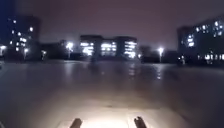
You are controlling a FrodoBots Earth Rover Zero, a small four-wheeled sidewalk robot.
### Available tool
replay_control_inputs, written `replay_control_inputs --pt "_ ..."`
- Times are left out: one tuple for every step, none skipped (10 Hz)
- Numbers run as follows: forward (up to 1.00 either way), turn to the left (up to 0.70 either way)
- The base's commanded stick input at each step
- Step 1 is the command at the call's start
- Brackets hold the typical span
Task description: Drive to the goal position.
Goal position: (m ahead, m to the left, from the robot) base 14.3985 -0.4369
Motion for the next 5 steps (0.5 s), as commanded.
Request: replay_control_inputs --pt "1.00 0.00" --pt "1.00 0.00" --pt "1.00 0.00" --pt "1.00 -0.09" --pt "1.00 -0.40"
